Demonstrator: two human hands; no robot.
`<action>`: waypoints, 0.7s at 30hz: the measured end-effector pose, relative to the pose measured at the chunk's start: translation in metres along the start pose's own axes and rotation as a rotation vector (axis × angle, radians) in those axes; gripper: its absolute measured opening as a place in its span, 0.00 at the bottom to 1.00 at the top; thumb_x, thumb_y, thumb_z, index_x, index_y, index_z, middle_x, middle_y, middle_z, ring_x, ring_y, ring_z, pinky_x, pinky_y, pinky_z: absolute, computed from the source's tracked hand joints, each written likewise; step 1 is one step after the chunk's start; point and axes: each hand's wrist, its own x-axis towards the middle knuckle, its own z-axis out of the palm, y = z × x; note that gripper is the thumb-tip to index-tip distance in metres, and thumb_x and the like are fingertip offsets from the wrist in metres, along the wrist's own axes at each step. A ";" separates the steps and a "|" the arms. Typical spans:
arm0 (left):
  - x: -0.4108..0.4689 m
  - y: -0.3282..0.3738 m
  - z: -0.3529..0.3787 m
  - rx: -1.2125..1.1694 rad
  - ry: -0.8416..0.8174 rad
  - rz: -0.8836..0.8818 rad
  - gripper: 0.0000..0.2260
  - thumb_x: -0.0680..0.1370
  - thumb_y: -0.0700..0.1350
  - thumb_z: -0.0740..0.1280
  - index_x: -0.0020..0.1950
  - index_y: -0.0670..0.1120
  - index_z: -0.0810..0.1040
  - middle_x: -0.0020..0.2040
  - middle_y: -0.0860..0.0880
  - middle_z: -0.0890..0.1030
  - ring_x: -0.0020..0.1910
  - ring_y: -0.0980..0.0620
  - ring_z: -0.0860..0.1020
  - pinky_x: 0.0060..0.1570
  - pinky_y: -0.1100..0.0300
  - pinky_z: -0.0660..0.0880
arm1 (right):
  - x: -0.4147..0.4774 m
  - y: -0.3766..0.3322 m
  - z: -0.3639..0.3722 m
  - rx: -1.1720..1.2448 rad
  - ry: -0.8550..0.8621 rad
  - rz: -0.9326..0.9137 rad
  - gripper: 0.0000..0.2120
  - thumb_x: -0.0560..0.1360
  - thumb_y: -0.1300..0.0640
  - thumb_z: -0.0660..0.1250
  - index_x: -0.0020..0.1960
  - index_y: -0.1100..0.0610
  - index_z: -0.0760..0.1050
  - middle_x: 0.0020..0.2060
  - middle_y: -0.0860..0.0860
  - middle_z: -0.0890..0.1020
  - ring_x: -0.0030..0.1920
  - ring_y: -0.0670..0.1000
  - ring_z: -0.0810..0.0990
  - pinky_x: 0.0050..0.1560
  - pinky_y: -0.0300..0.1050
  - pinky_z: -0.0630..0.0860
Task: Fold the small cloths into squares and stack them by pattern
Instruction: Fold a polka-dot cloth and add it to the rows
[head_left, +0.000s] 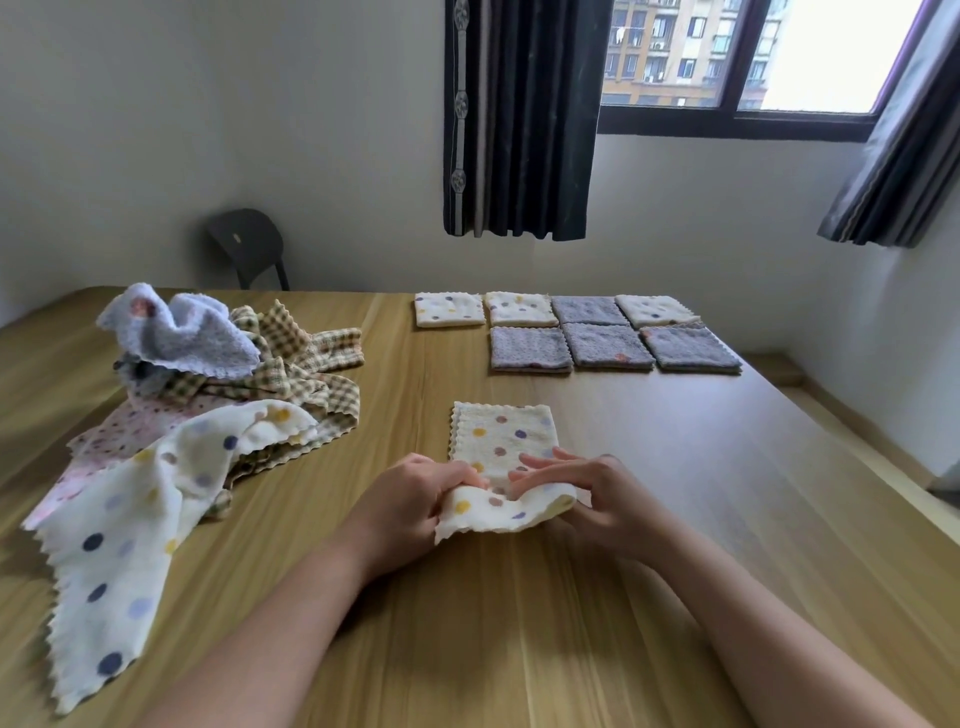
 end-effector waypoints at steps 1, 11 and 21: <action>0.000 -0.001 0.001 -0.002 -0.006 -0.018 0.10 0.75 0.46 0.70 0.55 0.55 0.81 0.48 0.56 0.83 0.48 0.55 0.76 0.47 0.62 0.72 | 0.000 0.000 0.001 0.013 0.025 0.020 0.13 0.75 0.56 0.64 0.55 0.44 0.82 0.53 0.43 0.84 0.57 0.40 0.80 0.64 0.37 0.70; 0.058 0.017 0.003 -0.193 0.209 -0.685 0.14 0.79 0.52 0.63 0.38 0.45 0.75 0.37 0.48 0.79 0.41 0.46 0.78 0.37 0.55 0.69 | 0.053 0.001 0.004 0.110 0.406 0.599 0.16 0.76 0.54 0.62 0.30 0.56 0.72 0.28 0.51 0.77 0.34 0.53 0.76 0.37 0.49 0.73; 0.082 0.019 0.016 0.220 0.123 -0.814 0.12 0.80 0.46 0.57 0.50 0.42 0.78 0.48 0.45 0.81 0.44 0.44 0.76 0.38 0.58 0.67 | 0.075 -0.005 0.001 -0.401 0.261 0.898 0.15 0.77 0.50 0.57 0.55 0.56 0.77 0.52 0.55 0.80 0.54 0.58 0.78 0.43 0.43 0.66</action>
